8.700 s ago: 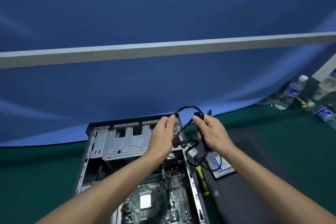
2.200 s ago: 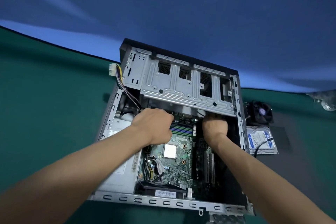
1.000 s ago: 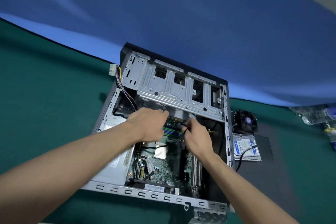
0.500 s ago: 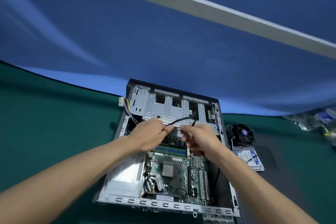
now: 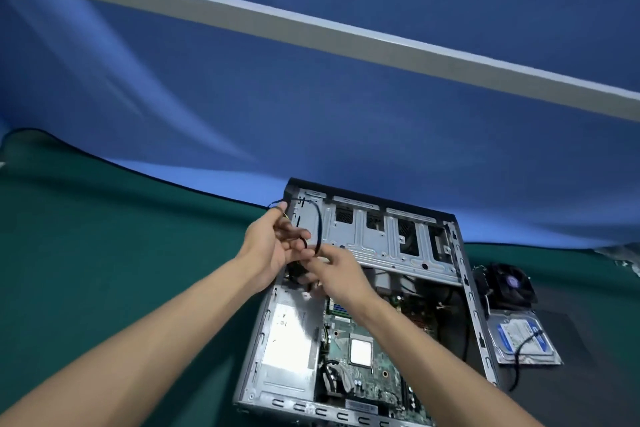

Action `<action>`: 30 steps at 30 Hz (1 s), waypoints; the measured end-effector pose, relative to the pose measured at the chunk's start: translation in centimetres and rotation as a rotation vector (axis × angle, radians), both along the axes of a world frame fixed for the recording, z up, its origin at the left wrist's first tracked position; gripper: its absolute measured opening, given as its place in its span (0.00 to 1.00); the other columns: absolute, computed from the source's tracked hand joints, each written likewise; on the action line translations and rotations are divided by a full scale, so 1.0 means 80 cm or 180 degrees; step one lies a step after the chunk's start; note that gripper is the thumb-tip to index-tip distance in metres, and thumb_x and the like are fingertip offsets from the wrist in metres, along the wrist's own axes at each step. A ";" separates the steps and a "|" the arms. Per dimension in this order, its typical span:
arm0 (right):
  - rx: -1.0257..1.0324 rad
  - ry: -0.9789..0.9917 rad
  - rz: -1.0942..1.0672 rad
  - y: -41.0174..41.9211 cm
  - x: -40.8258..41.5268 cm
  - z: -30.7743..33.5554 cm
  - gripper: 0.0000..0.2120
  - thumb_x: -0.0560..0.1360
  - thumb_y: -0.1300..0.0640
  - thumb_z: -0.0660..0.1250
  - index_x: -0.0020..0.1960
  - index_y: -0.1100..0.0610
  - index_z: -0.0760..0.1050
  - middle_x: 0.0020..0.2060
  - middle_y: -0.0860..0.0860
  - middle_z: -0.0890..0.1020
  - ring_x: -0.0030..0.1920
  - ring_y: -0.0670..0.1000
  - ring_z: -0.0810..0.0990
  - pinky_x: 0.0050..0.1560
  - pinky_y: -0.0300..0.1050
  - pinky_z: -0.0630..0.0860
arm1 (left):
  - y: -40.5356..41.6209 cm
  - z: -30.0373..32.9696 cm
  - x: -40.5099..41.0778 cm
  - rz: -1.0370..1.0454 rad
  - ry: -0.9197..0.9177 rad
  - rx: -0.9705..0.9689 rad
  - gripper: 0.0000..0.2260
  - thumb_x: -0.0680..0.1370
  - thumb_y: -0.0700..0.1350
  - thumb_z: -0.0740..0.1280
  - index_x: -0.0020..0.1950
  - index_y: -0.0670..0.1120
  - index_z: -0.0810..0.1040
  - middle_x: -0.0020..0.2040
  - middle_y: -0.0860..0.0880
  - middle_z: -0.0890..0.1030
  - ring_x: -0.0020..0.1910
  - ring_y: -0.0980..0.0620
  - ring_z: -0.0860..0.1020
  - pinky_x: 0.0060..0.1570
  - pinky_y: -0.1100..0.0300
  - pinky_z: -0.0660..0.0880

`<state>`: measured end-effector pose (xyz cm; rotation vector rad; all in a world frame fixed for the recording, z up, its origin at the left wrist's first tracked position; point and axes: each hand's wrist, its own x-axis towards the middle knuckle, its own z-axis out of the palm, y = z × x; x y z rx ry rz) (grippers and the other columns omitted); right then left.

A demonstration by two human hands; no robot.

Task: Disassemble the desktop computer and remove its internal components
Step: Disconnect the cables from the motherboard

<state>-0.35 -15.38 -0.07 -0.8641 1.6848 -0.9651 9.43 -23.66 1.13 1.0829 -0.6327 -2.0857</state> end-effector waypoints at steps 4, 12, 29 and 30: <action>0.0127 -0.0764 0.0129 -0.019 0.014 -0.004 0.04 0.79 0.58 0.63 0.47 0.57 0.76 0.42 0.52 0.83 0.37 0.52 0.83 0.38 0.48 0.80 | -0.011 -0.005 0.015 0.0187 -0.0194 -0.0036 0.19 0.83 0.47 0.51 0.33 0.42 0.64 0.30 0.37 0.80 0.18 0.52 0.67 0.18 0.62 0.70; -0.0045 0.0111 0.0014 -0.048 0.007 -0.002 0.08 0.80 0.61 0.61 0.42 0.56 0.71 0.30 0.52 0.79 0.23 0.44 0.77 0.29 0.42 0.78 | -0.022 -0.040 0.036 -0.0032 -0.2052 -0.0984 0.15 0.80 0.55 0.58 0.45 0.44 0.72 0.43 0.47 0.80 0.24 0.52 0.70 0.22 0.64 0.64; 0.0279 0.2431 0.1820 -0.118 0.014 -0.012 0.15 0.78 0.49 0.62 0.51 0.60 0.80 0.47 0.56 0.83 0.49 0.55 0.79 0.51 0.47 0.75 | 0.033 -0.095 0.026 -0.1057 -0.4148 -0.3871 0.08 0.75 0.47 0.62 0.48 0.47 0.78 0.45 0.49 0.80 0.41 0.44 0.78 0.36 0.57 0.63; 0.0273 0.2418 0.1899 -0.118 0.015 -0.008 0.17 0.79 0.47 0.60 0.51 0.59 0.80 0.48 0.56 0.83 0.49 0.55 0.79 0.53 0.48 0.75 | 0.033 -0.095 0.026 -0.1030 -0.4151 -0.3884 0.07 0.75 0.47 0.62 0.47 0.47 0.78 0.45 0.49 0.80 0.41 0.44 0.78 0.35 0.57 0.63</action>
